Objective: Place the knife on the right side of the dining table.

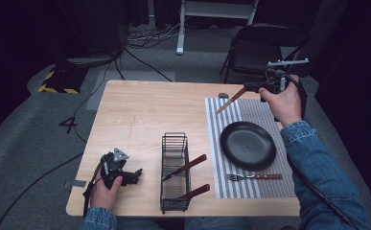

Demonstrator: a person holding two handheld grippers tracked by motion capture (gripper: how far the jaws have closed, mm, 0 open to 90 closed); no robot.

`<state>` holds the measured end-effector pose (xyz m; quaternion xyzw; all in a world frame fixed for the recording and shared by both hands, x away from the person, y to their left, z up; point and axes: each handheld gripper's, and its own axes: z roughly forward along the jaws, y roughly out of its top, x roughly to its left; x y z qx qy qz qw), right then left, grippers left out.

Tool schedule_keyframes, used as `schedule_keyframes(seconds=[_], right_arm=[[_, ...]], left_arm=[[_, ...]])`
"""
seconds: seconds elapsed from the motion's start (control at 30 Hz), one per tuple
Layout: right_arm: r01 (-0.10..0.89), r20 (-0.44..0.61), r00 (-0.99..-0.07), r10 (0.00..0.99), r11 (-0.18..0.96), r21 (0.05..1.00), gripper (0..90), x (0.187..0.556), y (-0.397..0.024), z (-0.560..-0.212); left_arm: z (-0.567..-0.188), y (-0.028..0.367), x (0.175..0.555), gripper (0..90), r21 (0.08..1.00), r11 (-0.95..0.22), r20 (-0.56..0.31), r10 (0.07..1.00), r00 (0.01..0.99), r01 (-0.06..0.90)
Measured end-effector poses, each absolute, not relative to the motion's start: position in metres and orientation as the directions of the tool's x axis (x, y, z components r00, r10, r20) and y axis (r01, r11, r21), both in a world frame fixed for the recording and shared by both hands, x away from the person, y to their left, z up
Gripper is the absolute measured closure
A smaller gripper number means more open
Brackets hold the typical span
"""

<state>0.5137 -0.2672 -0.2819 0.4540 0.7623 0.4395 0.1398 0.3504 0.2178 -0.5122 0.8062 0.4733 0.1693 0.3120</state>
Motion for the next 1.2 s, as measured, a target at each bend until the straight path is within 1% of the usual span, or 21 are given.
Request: schedule_keyframes(seconds=[0.37, 0.63, 0.87, 0.97, 1.03, 1.2], right_arm=[[0.631, 0.211, -0.510, 0.834, 0.195, 0.751, 80.9, 0.539, -0.268, -0.314], [0.666, 0.207, -0.476, 0.854, 0.197, 0.719, 80.9, 0.547, -0.271, -0.326], [0.671, 0.210, -0.444, 0.871, 0.168, 0.722, 80.2, 0.549, -0.276, -0.331], [0.664, 0.167, -0.429, 0.888, 0.185, 0.725, 78.1, 0.550, -0.276, -0.332], [0.652, 0.116, -0.406, 0.906, 0.199, 0.731, 75.5, 0.551, -0.278, -0.335], [0.647, 0.085, -0.371, 0.925, 0.192, 0.738, 72.7, 0.553, -0.281, -0.341]], left_arm=[[-0.512, 0.218, 0.350, 0.2, 0.663, -0.358, -0.022, 0.869, 0.495, 0.657], [-0.512, 0.218, 0.350, 0.2, 0.663, -0.357, -0.023, 0.869, 0.495, 0.658], [-0.512, 0.218, 0.350, 0.2, 0.663, -0.357, -0.023, 0.869, 0.494, 0.658], [-0.512, 0.218, 0.350, 0.2, 0.663, -0.357, -0.023, 0.869, 0.494, 0.658], [-0.512, 0.218, 0.350, 0.2, 0.663, -0.357, -0.023, 0.869, 0.494, 0.658], [-0.512, 0.218, 0.350, 0.2, 0.663, -0.357, -0.023, 0.869, 0.495, 0.658]])
